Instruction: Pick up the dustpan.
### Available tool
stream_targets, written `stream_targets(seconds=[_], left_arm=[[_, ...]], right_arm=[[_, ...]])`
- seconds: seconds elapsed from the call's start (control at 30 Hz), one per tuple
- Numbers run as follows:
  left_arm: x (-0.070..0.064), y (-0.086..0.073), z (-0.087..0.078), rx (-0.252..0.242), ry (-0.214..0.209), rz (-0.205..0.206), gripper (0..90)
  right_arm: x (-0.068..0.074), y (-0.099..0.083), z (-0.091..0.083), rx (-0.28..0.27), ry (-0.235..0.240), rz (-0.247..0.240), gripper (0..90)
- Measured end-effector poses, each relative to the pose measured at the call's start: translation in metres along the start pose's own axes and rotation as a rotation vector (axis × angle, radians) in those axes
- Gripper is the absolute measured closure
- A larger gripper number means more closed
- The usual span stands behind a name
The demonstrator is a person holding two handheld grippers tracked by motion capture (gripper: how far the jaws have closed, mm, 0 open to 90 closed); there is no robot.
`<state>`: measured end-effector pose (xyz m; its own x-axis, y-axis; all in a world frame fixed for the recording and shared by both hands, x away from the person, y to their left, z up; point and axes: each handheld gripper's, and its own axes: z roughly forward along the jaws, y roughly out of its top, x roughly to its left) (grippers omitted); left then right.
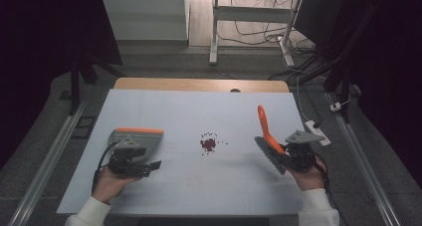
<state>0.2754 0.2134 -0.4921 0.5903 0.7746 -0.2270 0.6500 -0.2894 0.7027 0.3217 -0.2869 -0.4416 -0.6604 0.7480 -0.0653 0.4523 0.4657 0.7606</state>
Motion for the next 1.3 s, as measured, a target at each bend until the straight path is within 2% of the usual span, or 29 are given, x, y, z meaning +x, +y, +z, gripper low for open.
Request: stream_targets(seconds=[0.17, 0.6, 1.3], left_arm=[[-0.0003, 0.0001, 0.0001, 0.004, -0.003, 0.0, 18.4], [-0.0017, 0.001, 0.0007, 0.007, -0.011, 0.003, 18.4], [-0.0071, 0.006, 0.0005, 0.011, -0.027, 0.026, 19.2]], right_arm=[[0.0014, -0.0004, 0.0023, 0.013, -0.003, -0.006, 69.9], [0.0021, 0.0009, 0.0005, -0.001, -0.006, -0.006, 69.9], [0.004, 0.0025, 0.002, 0.005, -0.012, -0.017, 69.9]])
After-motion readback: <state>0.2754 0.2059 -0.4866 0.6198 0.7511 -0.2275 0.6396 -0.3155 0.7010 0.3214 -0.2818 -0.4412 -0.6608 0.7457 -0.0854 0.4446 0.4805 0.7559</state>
